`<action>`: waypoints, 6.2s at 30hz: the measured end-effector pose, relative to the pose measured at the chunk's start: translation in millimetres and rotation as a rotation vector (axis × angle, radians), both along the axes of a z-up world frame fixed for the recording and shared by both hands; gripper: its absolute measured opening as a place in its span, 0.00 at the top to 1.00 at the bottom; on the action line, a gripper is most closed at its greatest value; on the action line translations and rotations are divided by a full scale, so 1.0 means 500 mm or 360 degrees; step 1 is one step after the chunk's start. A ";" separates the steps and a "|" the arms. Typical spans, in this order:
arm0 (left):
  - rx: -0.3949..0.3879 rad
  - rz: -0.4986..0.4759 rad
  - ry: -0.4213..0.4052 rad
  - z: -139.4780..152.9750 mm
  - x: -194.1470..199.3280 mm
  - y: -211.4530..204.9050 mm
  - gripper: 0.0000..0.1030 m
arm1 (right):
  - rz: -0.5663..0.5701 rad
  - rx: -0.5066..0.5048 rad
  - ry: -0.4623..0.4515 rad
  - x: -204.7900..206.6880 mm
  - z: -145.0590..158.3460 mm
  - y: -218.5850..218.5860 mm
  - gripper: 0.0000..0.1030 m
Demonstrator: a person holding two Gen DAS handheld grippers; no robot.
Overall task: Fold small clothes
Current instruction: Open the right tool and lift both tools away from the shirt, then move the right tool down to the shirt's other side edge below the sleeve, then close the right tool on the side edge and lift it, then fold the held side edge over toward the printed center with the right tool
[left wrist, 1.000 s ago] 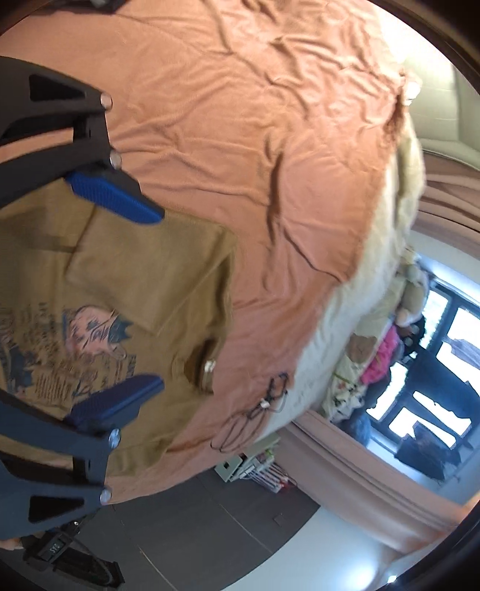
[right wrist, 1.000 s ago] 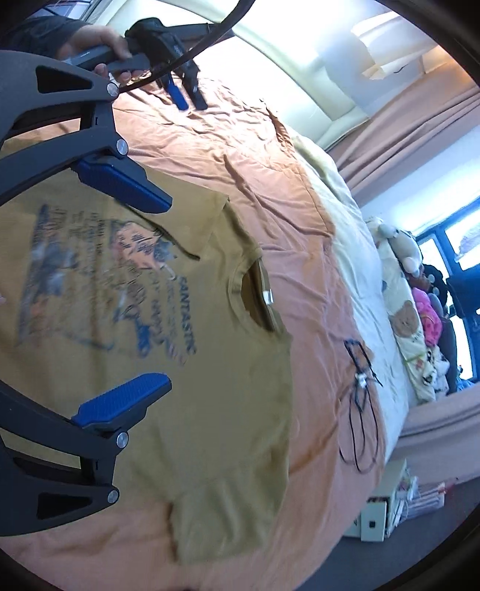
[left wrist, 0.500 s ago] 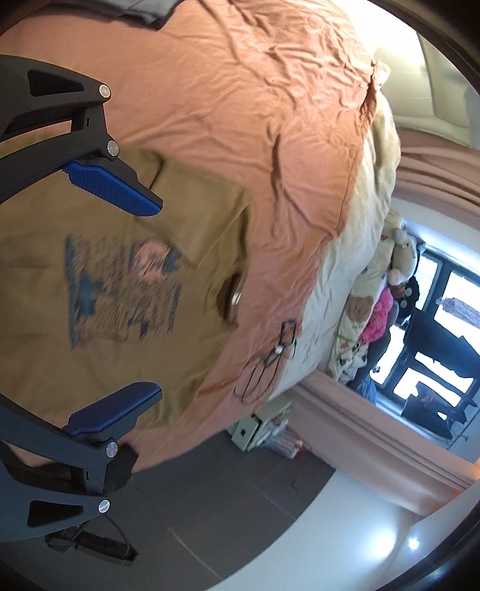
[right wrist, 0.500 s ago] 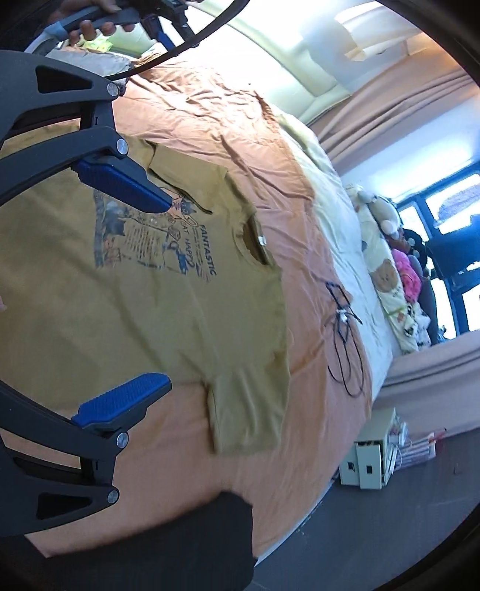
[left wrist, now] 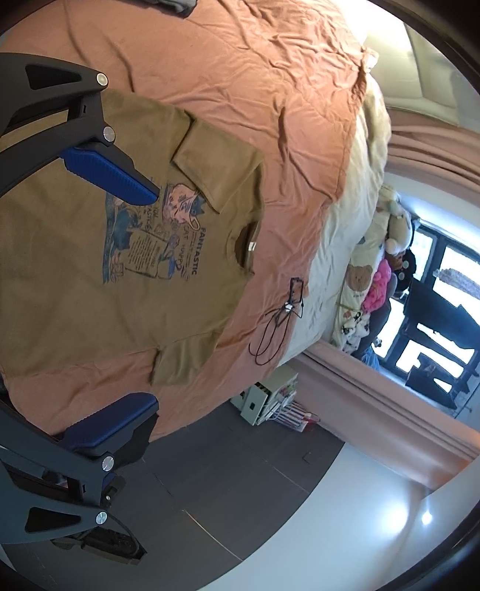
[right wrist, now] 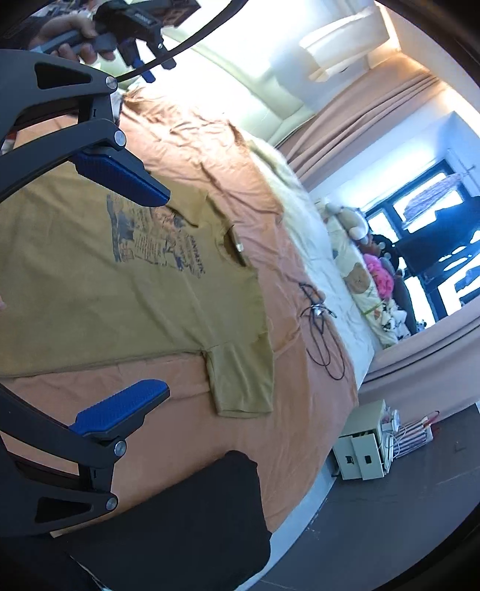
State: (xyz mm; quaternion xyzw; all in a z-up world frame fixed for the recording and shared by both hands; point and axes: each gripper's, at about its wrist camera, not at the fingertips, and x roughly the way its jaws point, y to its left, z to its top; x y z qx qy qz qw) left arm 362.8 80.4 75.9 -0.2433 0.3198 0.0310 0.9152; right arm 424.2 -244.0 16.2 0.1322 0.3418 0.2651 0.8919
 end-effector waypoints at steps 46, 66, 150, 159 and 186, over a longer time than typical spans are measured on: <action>-0.0094 -0.0512 0.0174 -0.299 0.493 -0.159 0.26 | -0.0393 0.0186 0.0387 0.380 -0.244 0.014 0.10; -0.0188 -0.0570 0.0436 -0.471 0.656 -0.211 0.83 | -0.0479 0.0270 0.0631 0.529 -0.352 -0.023 0.65; -0.0418 -0.0357 0.0561 -0.505 0.594 -0.038 0.94 | -0.0157 0.0375 0.0634 0.635 -0.368 0.027 0.37; -0.0393 -0.0304 0.0568 -0.510 0.596 -0.010 0.94 | -0.0151 0.0337 0.0605 0.665 -0.392 0.050 0.60; -0.0428 -0.0204 0.0494 -0.479 0.557 0.082 0.94 | 0.0318 0.0213 0.0263 0.608 -0.214 0.263 0.99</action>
